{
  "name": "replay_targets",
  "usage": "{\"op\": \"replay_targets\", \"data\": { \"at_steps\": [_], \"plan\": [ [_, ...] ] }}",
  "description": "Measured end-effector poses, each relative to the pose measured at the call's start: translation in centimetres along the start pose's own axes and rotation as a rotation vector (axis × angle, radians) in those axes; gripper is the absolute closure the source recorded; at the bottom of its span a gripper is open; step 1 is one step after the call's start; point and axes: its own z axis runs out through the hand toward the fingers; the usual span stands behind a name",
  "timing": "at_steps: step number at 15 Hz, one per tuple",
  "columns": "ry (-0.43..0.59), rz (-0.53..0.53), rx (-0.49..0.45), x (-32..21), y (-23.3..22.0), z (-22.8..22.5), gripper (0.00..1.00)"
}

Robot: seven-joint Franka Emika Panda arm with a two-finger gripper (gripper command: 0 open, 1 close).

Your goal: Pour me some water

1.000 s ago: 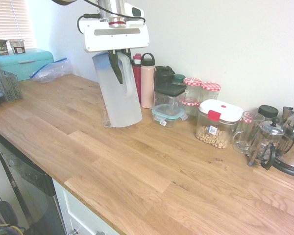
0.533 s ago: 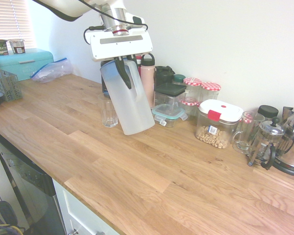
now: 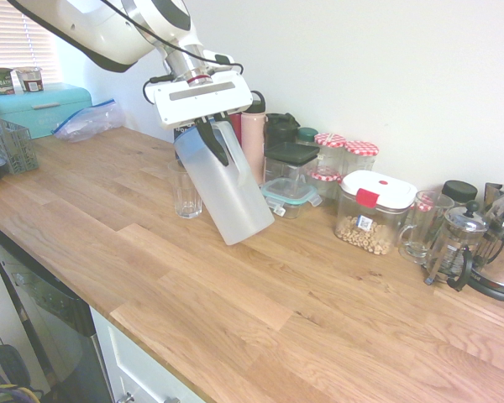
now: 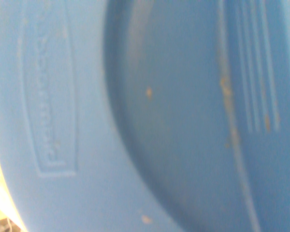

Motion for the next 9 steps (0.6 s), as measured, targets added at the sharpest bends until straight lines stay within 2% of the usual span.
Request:
{"op": "replay_targets", "data": {
  "at_steps": [9],
  "plan": [
    [-0.02,-0.017,-0.078,0.52,-0.63,-0.38,1.0]
  ]
}}
